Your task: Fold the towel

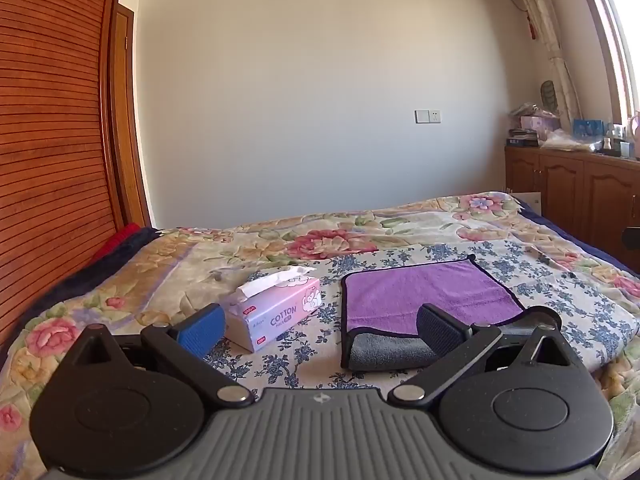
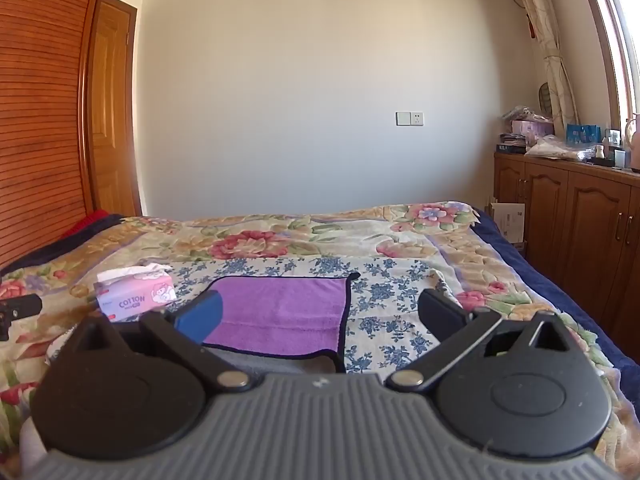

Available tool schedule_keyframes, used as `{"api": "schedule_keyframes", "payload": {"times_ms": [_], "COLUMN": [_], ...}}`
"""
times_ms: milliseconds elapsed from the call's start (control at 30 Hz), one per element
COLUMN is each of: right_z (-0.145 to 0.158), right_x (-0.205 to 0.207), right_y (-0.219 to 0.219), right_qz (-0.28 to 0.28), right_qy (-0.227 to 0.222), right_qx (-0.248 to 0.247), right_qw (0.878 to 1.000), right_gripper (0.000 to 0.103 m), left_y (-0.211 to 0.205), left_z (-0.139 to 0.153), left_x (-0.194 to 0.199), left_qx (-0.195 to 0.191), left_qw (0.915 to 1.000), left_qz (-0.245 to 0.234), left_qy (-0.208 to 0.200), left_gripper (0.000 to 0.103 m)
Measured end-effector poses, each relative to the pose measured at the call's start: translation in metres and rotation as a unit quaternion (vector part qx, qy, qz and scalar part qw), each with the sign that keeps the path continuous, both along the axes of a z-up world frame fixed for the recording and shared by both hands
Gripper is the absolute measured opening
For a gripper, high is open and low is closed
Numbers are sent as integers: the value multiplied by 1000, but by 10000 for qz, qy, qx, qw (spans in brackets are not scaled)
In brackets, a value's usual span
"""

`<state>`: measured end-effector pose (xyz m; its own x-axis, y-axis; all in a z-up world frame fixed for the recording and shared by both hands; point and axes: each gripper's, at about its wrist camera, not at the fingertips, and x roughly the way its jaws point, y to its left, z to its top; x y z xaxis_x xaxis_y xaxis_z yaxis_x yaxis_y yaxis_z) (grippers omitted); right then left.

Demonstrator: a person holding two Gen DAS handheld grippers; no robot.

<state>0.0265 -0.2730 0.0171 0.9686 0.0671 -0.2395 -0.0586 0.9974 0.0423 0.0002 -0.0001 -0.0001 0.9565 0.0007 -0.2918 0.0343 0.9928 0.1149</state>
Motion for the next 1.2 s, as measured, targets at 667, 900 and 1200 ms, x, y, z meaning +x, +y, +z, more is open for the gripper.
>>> {"api": "schedule_keyframes", "payload": {"times_ms": [667,900,1200], "right_z": [0,1,1], "right_x": [0,0,0], "right_y": [2,2,3], "right_qz": [19,19,19], "right_qy": [47,50,53], "right_qx": [-20,-22,-28], "right_qw": [10000,10000,10000], "right_gripper": [103,103,103], "left_y": [0,3,2], "left_z": [0,-1,-3], "left_x": [0,-1,1], "left_qx": [6,1,-5], "left_qw": [10000,10000,10000], "left_qz": [-6,-11,-20], "left_qy": [-16,-52,-56], "left_gripper": [103,103,103]}}
